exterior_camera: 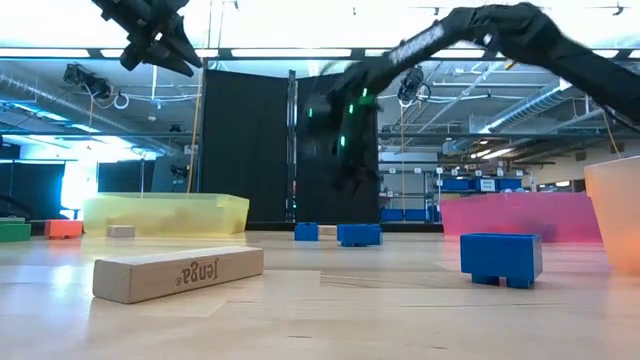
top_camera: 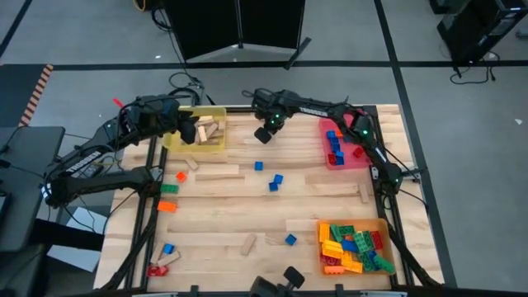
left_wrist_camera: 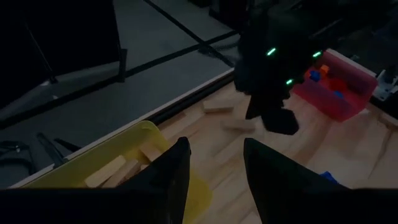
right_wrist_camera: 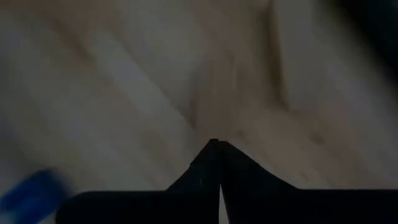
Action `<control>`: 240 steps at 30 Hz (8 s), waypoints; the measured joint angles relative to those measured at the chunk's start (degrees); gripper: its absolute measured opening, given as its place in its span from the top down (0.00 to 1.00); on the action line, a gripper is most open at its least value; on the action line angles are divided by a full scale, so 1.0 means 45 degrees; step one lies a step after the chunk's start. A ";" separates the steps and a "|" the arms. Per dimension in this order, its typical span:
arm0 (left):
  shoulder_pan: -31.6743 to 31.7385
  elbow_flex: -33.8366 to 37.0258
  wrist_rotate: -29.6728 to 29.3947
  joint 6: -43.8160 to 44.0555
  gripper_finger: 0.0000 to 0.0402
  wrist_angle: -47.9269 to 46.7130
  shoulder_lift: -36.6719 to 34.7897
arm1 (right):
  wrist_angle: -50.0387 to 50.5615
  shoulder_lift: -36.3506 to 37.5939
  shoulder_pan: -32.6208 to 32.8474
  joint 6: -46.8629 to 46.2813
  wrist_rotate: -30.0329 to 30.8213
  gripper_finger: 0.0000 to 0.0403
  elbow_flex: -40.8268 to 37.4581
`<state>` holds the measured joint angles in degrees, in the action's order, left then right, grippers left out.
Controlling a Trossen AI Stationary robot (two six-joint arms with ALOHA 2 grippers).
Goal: Sort blocks by size
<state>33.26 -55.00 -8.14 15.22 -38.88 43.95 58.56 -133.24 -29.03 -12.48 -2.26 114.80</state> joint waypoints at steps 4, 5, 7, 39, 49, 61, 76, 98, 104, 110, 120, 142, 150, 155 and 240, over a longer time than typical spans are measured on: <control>0.0001 -0.0005 -0.0007 -0.0001 0.61 0.0308 0.0129 | -0.0032 0.1236 0.0139 0.0073 0.0194 0.95 0.0097; 0.0001 -0.0005 -0.0015 -0.0002 0.61 0.0496 0.0156 | -0.0020 0.1368 0.0132 -0.0012 0.0205 0.95 0.0094; 0.0000 -0.0005 -0.0030 0.0000 0.61 0.0762 0.0232 | -0.0005 0.1439 0.0154 -0.0236 0.0223 0.95 0.0036; 0.0000 -0.0005 -0.0004 0.0000 0.61 0.1035 0.1034 | -0.1236 -0.0067 0.0318 -0.1228 0.0359 0.32 -0.0379; 0.0014 -0.0010 0.0006 0.0000 0.61 0.1051 0.1069 | -0.0940 -0.0910 0.0334 -0.0586 -0.0032 0.54 -0.0228; 0.0014 -0.0010 0.0015 0.0005 0.61 0.1040 0.1072 | -0.0572 -0.0914 0.0372 -0.0318 0.0170 0.70 -0.0397; 0.0014 -0.0010 0.0176 0.0005 0.61 0.1196 0.1072 | -0.0284 0.2212 0.0899 0.0193 0.0070 0.70 -0.0471; -0.0010 -0.0024 0.6236 -0.1235 0.61 0.6955 0.1701 | -0.6413 0.5684 0.2436 0.1341 -0.2041 0.69 -0.0442; -0.0011 -0.0024 0.7377 -0.1971 0.61 0.7155 0.2389 | -0.6873 0.5683 0.2952 0.2134 -0.2094 0.69 -0.0442; -0.0020 -0.0024 0.7464 -0.1933 0.61 0.7582 0.2992 | -0.6902 0.5682 0.3090 0.2392 -0.2040 0.69 -0.0442; -0.0095 -0.0005 0.7726 -0.1919 0.61 0.8655 0.3244 | -0.6918 0.5718 0.3094 0.2345 -0.2398 0.69 -0.0437; -0.0102 -0.0024 0.8505 -0.1224 0.61 1.0328 0.3248 | -0.6825 0.5655 0.3136 0.2448 -0.3609 0.69 -0.0447; -0.0102 -0.0039 0.8177 -0.1214 0.61 0.9588 0.3234 | -0.6973 0.5631 0.3136 0.2489 -0.3351 0.69 -0.0466; -0.0080 -0.0034 0.8108 -0.0994 0.61 0.9492 0.3248 | -0.6937 0.5631 0.3117 0.2533 -0.3047 0.69 -0.0466; 0.5697 -0.0012 0.3050 -0.2377 0.44 -0.0961 0.7950 | -1.0991 0.5506 0.3746 0.1897 0.0403 0.15 -0.9337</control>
<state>58.89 -55.06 5.59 4.52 -43.20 79.72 9.10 -108.46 -12.17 -3.94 -0.45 72.79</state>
